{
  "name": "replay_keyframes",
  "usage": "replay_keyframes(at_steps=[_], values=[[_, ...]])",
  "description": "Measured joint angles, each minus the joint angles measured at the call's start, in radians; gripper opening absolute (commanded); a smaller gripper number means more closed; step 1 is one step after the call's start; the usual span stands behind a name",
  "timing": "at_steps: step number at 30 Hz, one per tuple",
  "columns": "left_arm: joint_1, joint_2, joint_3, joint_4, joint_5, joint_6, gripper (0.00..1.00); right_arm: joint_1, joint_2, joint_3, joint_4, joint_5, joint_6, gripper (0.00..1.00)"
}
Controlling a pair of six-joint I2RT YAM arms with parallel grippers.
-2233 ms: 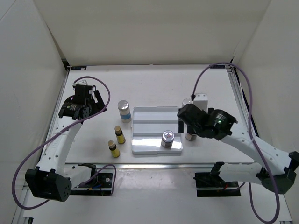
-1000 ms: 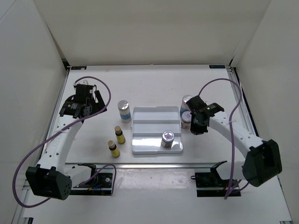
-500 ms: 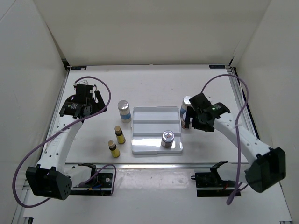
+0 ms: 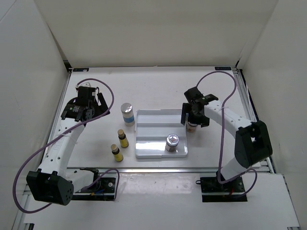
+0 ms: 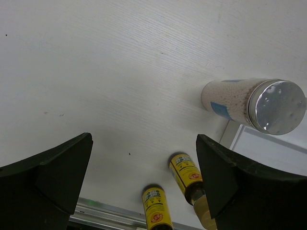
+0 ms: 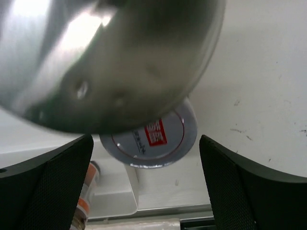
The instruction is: Organize the condiment bottles
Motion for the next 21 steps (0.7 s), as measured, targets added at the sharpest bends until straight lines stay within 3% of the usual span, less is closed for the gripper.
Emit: replay_keyframes(at_steps=[4, 11, 15, 16, 21], values=[[0.000, 0.000, 0.000, 0.000, 0.002, 0.000, 1.00, -0.024, 0.048, 0.021, 0.025, 0.003, -0.005, 0.89], [0.000, 0.000, 0.000, 0.000, 0.006, 0.000, 1.00, -0.039, 0.081, 0.017, 0.073, 0.008, -0.023, 0.72], [0.000, 0.000, 0.000, 0.000, 0.009, 0.000, 1.00, -0.038, 0.081, 0.012, 0.097, 0.011, -0.021, 0.50], [0.000, 0.000, 0.000, 0.000, 0.009, 0.000, 1.00, -0.038, 0.081, 0.011, 0.100, 0.012, -0.021, 0.39], [0.000, 0.000, 0.000, 0.000, 0.010, 0.000, 1.00, -0.038, 0.058, -0.016, 0.118, 0.015, -0.006, 0.24]])
